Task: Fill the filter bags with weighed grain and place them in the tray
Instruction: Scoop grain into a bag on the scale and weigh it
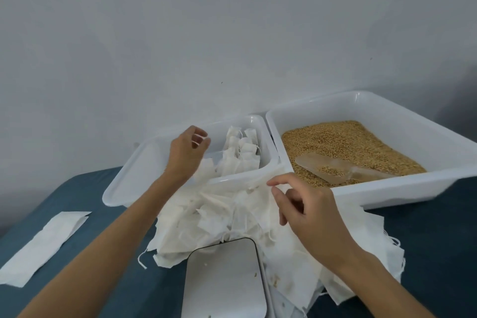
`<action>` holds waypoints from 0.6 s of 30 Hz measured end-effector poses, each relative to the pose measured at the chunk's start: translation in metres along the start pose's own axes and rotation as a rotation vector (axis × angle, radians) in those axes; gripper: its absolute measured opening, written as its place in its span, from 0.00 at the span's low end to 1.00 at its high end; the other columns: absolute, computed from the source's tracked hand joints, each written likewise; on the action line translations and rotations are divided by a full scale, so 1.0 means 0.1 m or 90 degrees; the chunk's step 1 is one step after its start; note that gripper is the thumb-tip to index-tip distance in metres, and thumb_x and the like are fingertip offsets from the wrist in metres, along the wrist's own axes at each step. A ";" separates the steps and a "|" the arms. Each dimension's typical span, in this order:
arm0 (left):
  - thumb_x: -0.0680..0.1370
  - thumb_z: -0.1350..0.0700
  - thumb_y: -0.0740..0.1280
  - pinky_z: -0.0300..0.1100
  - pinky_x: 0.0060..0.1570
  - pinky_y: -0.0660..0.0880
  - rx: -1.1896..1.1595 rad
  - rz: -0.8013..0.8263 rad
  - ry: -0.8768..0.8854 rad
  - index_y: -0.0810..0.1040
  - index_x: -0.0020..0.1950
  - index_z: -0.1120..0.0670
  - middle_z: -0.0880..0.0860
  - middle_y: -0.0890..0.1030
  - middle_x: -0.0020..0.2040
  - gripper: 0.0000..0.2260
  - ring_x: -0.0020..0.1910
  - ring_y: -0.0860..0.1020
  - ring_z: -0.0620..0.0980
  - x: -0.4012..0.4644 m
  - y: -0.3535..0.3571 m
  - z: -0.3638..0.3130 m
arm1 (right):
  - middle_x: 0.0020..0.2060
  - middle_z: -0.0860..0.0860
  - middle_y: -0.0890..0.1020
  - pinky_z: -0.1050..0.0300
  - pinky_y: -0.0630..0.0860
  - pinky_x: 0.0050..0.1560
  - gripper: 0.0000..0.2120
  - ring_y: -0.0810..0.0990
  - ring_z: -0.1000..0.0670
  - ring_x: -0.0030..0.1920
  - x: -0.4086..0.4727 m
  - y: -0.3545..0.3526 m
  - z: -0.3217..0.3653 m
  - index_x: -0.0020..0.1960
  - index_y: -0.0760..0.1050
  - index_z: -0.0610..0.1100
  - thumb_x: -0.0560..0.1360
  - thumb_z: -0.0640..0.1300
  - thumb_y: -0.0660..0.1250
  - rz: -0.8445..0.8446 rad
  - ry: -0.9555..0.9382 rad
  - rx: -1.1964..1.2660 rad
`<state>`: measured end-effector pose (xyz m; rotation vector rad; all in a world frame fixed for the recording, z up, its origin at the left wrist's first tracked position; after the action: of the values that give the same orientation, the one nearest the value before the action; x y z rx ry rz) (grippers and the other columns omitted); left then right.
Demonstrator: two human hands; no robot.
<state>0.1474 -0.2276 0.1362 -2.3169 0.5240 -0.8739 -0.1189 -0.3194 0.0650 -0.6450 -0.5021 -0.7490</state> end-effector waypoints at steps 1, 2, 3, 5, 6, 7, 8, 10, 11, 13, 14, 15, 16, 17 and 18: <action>0.82 0.58 0.71 0.38 0.41 0.74 -0.010 -0.016 0.078 0.81 0.53 0.57 0.53 0.82 0.43 0.03 0.41 0.79 0.53 -0.17 -0.05 -0.12 | 0.27 0.56 0.80 0.71 0.68 0.32 0.07 0.79 0.55 0.28 0.01 -0.02 0.01 0.56 0.76 0.58 0.82 0.53 0.61 -0.016 -0.001 0.012; 0.80 0.59 0.72 0.39 0.40 0.74 -0.007 0.007 0.157 0.81 0.50 0.57 0.51 0.80 0.39 0.02 0.38 0.77 0.51 -0.35 -0.07 -0.24 | 0.27 0.56 0.80 0.71 0.68 0.31 0.07 0.79 0.55 0.27 0.01 -0.04 0.03 0.56 0.77 0.57 0.82 0.53 0.61 -0.032 -0.001 0.025; 0.79 0.60 0.73 0.41 0.40 0.74 0.016 0.059 0.230 0.81 0.49 0.55 0.48 0.78 0.38 0.02 0.36 0.75 0.49 -0.55 -0.06 -0.34 | 0.27 0.55 0.79 0.72 0.67 0.31 0.07 0.78 0.55 0.27 0.02 -0.06 0.04 0.56 0.77 0.56 0.82 0.53 0.61 -0.050 0.000 0.037; 0.78 0.59 0.75 0.46 0.42 0.75 0.121 0.179 0.349 0.82 0.50 0.53 0.46 0.78 0.42 0.03 0.40 0.75 0.48 -0.93 0.02 -0.46 | 0.27 0.54 0.79 0.71 0.67 0.30 0.08 0.78 0.54 0.26 0.02 -0.09 0.06 0.56 0.77 0.54 0.83 0.53 0.61 -0.079 -0.003 0.049; 0.77 0.61 0.75 0.48 0.43 0.77 0.183 0.210 0.406 0.83 0.51 0.53 0.48 0.80 0.46 0.05 0.44 0.77 0.50 -1.06 0.08 -0.48 | 0.26 0.53 0.79 0.70 0.68 0.30 0.08 0.79 0.53 0.27 0.02 -0.10 0.07 0.56 0.78 0.53 0.83 0.53 0.61 -0.086 -0.005 0.050; 0.75 0.63 0.76 0.50 0.43 0.78 0.237 0.225 0.465 0.84 0.53 0.54 0.51 0.81 0.49 0.08 0.47 0.79 0.53 -1.15 0.15 -0.48 | 0.26 0.52 0.79 0.69 0.69 0.30 0.08 0.79 0.52 0.27 0.02 -0.11 0.08 0.56 0.78 0.53 0.83 0.53 0.61 -0.089 -0.006 0.053; 0.73 0.65 0.77 0.50 0.44 0.78 0.285 0.239 0.510 0.85 0.55 0.55 0.53 0.81 0.52 0.12 0.48 0.79 0.55 -1.21 0.21 -0.47 | 0.26 0.52 0.79 0.69 0.69 0.30 0.08 0.79 0.52 0.27 0.02 -0.10 0.09 0.55 0.77 0.52 0.83 0.53 0.62 -0.087 -0.008 0.056; 0.70 0.65 0.78 0.48 0.45 0.77 0.358 0.247 0.561 0.84 0.57 0.53 0.54 0.80 0.55 0.17 0.49 0.79 0.55 -1.24 0.31 -0.44 | 0.25 0.53 0.78 0.69 0.70 0.32 0.07 0.79 0.52 0.26 0.01 -0.09 0.09 0.55 0.77 0.53 0.82 0.53 0.63 -0.080 -0.009 0.060; 0.69 0.63 0.78 0.47 0.45 0.76 0.381 0.240 0.576 0.84 0.56 0.52 0.54 0.79 0.56 0.17 0.48 0.78 0.54 -1.24 0.34 -0.43 | 0.25 0.53 0.78 0.68 0.70 0.32 0.07 0.79 0.51 0.27 0.00 -0.08 0.09 0.55 0.77 0.53 0.82 0.53 0.63 -0.074 -0.008 0.059; 0.68 0.63 0.76 0.45 0.44 0.74 0.419 0.226 0.601 0.83 0.53 0.50 0.53 0.78 0.55 0.16 0.48 0.77 0.53 -1.24 0.38 -0.42 | 0.25 0.53 0.78 0.67 0.72 0.33 0.06 0.79 0.51 0.27 -0.01 -0.06 0.08 0.55 0.76 0.54 0.82 0.54 0.63 -0.065 -0.011 0.056; 0.68 0.63 0.75 0.44 0.44 0.73 0.431 0.219 0.616 0.83 0.52 0.50 0.53 0.78 0.54 0.15 0.47 0.75 0.52 -1.24 0.40 -0.43 | 0.25 0.54 0.78 0.66 0.72 0.33 0.06 0.79 0.51 0.27 -0.01 -0.05 0.08 0.55 0.76 0.55 0.82 0.54 0.63 -0.063 -0.013 0.055; 0.67 0.65 0.73 0.44 0.43 0.73 0.436 0.213 0.632 0.82 0.51 0.51 0.53 0.78 0.54 0.15 0.47 0.75 0.52 -1.25 0.41 -0.44 | 0.25 0.54 0.78 0.66 0.73 0.33 0.06 0.79 0.51 0.27 -0.01 -0.04 0.08 0.55 0.76 0.55 0.82 0.54 0.63 -0.061 -0.014 0.055; 0.66 0.66 0.71 0.43 0.43 0.72 0.439 0.207 0.648 0.82 0.49 0.52 0.53 0.79 0.53 0.15 0.46 0.74 0.52 -1.26 0.42 -0.45 | 0.25 0.54 0.78 0.66 0.73 0.33 0.06 0.79 0.51 0.27 -0.02 -0.04 0.08 0.55 0.76 0.55 0.82 0.54 0.63 -0.061 -0.016 0.056; 0.66 0.66 0.70 0.43 0.42 0.72 0.440 0.203 0.660 0.82 0.48 0.53 0.53 0.79 0.52 0.14 0.46 0.74 0.52 -1.26 0.42 -0.47 | 0.26 0.55 0.78 0.67 0.72 0.33 0.06 0.79 0.52 0.27 -0.02 -0.03 0.09 0.55 0.77 0.55 0.82 0.54 0.63 -0.061 -0.018 0.056; 0.66 0.66 0.70 0.43 0.41 0.72 0.440 0.199 0.668 0.82 0.46 0.53 0.53 0.79 0.50 0.13 0.45 0.74 0.52 -1.27 0.41 -0.49 | 0.26 0.55 0.78 0.67 0.72 0.33 0.06 0.79 0.52 0.27 -0.02 -0.04 0.09 0.55 0.77 0.54 0.82 0.54 0.63 -0.063 -0.019 0.054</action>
<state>0.0179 -0.2084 0.0814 -1.0042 0.7966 -1.7367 -0.1244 -0.3143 0.0714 -0.5555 -0.5944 -0.8080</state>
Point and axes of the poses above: each hand's wrist, its own x-axis towards the middle knuckle, its own y-axis out of the palm, z = x × y, the point moved 2 cm from there along x, towards the middle knuckle
